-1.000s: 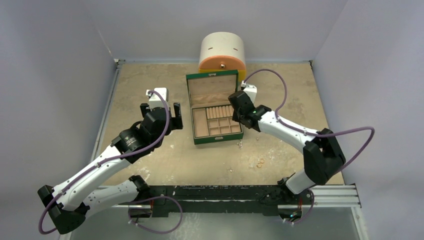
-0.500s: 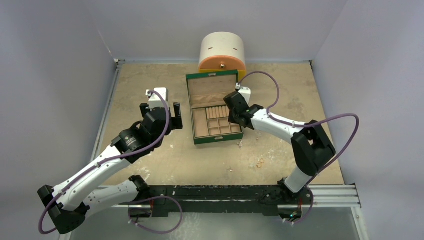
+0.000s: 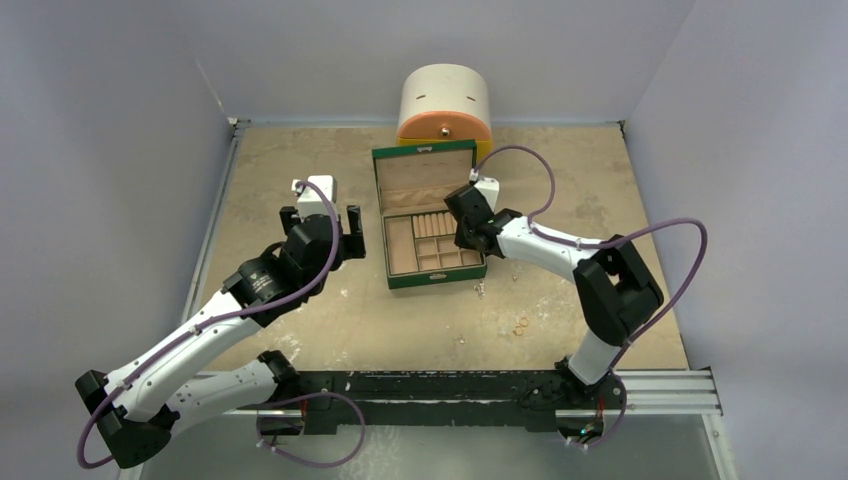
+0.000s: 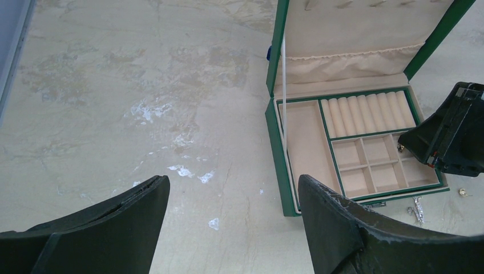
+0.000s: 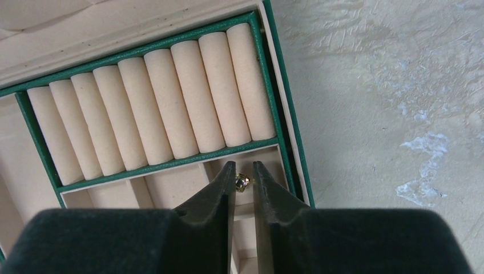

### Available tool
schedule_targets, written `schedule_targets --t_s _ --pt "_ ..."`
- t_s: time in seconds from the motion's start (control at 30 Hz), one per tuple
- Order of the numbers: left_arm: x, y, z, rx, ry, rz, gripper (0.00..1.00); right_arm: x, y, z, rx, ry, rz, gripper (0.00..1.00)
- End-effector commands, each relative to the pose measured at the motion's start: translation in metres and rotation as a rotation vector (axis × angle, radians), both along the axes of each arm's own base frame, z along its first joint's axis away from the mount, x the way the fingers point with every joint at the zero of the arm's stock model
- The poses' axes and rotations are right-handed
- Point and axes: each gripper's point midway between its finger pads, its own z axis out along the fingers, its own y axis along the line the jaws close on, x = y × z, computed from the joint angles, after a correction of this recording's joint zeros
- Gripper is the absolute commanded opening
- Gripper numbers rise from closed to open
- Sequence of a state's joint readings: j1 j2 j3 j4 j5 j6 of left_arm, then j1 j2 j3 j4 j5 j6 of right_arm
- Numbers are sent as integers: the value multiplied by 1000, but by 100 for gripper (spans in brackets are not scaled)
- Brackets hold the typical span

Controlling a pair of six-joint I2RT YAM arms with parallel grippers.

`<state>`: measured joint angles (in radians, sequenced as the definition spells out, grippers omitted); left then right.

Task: Organize the mixed jewelry

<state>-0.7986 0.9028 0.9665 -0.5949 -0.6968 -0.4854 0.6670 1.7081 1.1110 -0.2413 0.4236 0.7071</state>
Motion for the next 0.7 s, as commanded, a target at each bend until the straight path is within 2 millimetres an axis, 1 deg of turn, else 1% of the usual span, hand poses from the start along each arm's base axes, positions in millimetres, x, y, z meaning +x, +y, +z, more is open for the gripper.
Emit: schedule_targets --t_s 0.0,0.07,0.3,0.43,0.53,0.6,0.67 --pt "2 7 3 18 -21 20 83 8 2 34 48 -67 -26 22" --pt "2 7 3 19 -20 19 83 6 0 39 50 -74 -33 23" --pt "2 6 2 22 -18 19 83 -6 -15 67 56 -116 -42 25" --pt "2 6 1 25 -15 19 83 -17 -37 80 21 -158 -76 26" --pt "3 6 0 27 -13 19 83 -26 -57 87 -14 -192 -113 26" --pt "3 6 0 29 -12 20 83 -31 -72 88 -33 -205 -143 28" --pt "3 5 -1 31 -10 18 83 -37 -88 82 -40 -193 -174 28"
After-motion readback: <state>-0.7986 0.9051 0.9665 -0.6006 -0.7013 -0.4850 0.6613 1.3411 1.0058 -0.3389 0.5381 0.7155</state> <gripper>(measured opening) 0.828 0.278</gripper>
